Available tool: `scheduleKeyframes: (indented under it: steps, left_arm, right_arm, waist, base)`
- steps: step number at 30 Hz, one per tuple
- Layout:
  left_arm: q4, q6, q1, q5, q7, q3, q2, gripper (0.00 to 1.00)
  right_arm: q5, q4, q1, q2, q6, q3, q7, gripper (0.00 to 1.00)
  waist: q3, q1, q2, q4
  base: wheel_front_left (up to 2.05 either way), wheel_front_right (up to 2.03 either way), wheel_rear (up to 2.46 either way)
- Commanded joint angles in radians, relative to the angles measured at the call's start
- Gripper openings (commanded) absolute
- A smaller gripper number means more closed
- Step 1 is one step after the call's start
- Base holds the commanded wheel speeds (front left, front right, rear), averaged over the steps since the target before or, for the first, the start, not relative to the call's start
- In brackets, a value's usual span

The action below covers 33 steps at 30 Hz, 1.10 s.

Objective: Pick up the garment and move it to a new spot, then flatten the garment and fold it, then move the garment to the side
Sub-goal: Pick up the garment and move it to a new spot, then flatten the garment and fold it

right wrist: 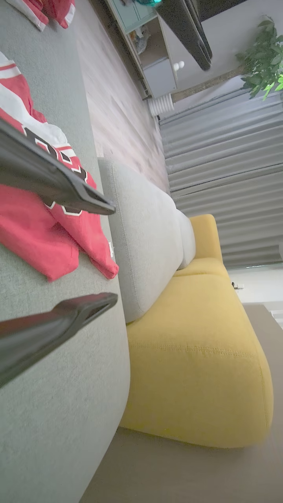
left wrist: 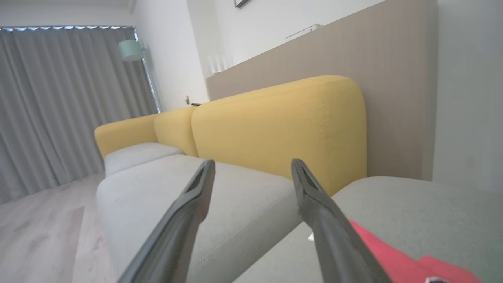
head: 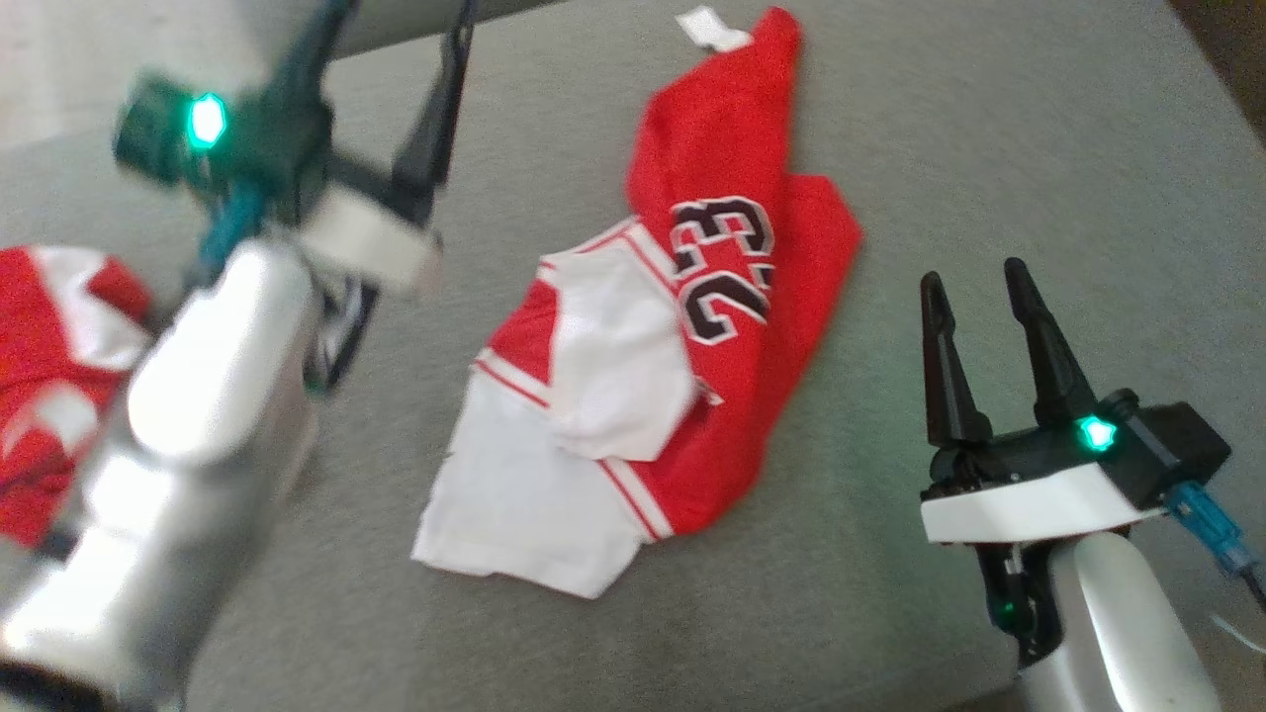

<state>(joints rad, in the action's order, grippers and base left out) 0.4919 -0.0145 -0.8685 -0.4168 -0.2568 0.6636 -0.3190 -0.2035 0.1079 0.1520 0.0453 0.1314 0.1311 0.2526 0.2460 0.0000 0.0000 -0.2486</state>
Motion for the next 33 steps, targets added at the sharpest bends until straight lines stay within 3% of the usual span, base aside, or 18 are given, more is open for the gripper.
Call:
scheduleKeyframes:
  steps: [1, 7, 12, 19, 27, 33]
  left_arm:
    - [-0.041, -0.013, -0.007, -0.004, -0.005, -0.047, -0.037, 1.00]
    - [-0.227, -0.094, 0.304, -0.019, -0.005, -0.133, -0.014, 1.00]
    - [-0.293, -0.108, 0.506, -0.012, -0.005, -0.156, 0.030, 1.00]
    - [-0.277, -0.062, 0.547, 0.028, -0.005, -0.145, 0.061, 1.00]
    - [-0.180, 0.058, 0.487, 0.019, 0.119, -0.023, 0.100, 1.00]
    - [-0.091, 0.073, 0.468, -0.001, 0.208, 0.015, 0.130, 1.00]
  right_arm:
    - [0.008, -0.029, 0.008, 0.005, -0.001, 0.017, 0.009, 1.00]
    - [0.041, -0.020, -0.023, 0.005, -0.001, -0.025, 0.009, 1.00]
    - [0.049, -0.010, -0.052, 0.005, -0.001, -0.050, 0.009, 1.00]
    - [0.053, -0.002, -0.052, 0.005, -0.001, -0.038, 0.009, 1.00]
    - [0.040, -0.006, -0.042, 0.005, -0.001, -0.016, 0.009, 1.00]
    - [0.031, -0.011, -0.034, 0.005, -0.001, -0.016, 0.009, 1.00]
  waist:
    - [-0.041, 0.0000, 0.0000, 0.072]
    - [-0.080, 0.0000, 0.0000, 0.161]
    - [-0.097, 0.0000, 0.0000, 0.200]
    - [-0.097, 0.0000, 0.0000, 0.190]
    - [-0.063, 0.0000, 0.0000, 0.118]
    - [-0.033, 0.0000, 0.0000, 0.072]
  base:
    - [0.00, 0.00, 0.00]
    - [0.00, 0.00, 0.00]
    - [0.00, 0.00, 0.00]
    - [0.00, 0.00, 0.00]
    - [0.00, 0.00, 0.00]
    - [0.00, 0.00, 0.00]
